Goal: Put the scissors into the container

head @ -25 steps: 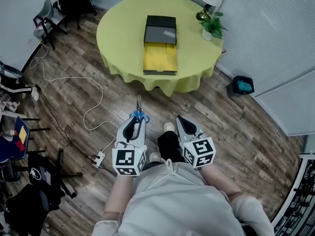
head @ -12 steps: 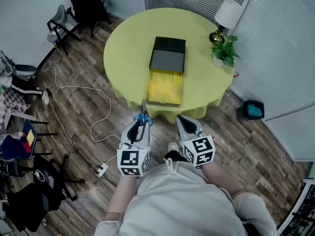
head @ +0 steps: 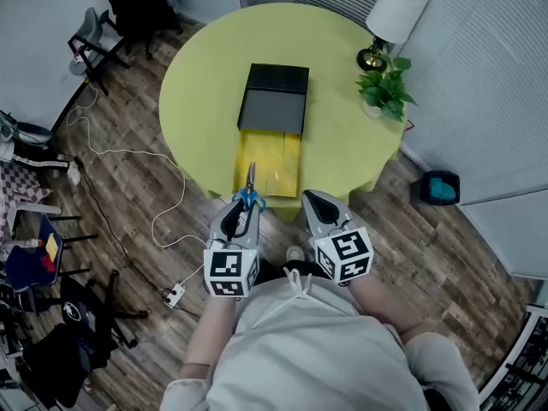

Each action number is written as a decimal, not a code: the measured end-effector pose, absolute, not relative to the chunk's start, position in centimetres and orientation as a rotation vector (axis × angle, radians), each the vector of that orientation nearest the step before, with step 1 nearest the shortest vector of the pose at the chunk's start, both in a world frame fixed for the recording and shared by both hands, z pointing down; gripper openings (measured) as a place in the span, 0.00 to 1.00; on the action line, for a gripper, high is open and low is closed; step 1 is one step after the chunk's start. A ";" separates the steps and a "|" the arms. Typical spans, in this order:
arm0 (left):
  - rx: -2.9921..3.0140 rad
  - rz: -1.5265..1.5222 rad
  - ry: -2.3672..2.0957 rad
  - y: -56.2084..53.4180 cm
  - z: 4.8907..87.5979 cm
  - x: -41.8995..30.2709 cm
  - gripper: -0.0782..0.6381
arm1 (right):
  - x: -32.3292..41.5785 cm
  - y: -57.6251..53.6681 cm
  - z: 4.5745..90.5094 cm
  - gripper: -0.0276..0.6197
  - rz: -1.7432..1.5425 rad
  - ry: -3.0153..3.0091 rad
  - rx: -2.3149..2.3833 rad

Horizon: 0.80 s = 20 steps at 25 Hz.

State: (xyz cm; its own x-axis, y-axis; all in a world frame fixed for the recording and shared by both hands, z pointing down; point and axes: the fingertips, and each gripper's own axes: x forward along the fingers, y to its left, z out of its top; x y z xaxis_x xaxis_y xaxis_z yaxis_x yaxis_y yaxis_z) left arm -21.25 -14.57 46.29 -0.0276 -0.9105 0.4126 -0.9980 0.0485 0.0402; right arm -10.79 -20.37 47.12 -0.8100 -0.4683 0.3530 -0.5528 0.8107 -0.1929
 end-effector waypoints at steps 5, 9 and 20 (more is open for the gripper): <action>1.949 0.419 -1.939 -18.2 47.8 -21.9 0.23 | -11.1 -23.1 47.8 0.04 0.446 -2.681 0.835; 1.974 0.449 -1.862 -20.9 49.5 -22.8 0.23 | -11.4 -25.1 48.4 0.04 0.470 -2.638 0.921; 1.990 0.644 -1.526 -25.8 57.3 -25.1 0.23 | -13.5 -28.7 51.6 0.04 0.574 -2.499 1.092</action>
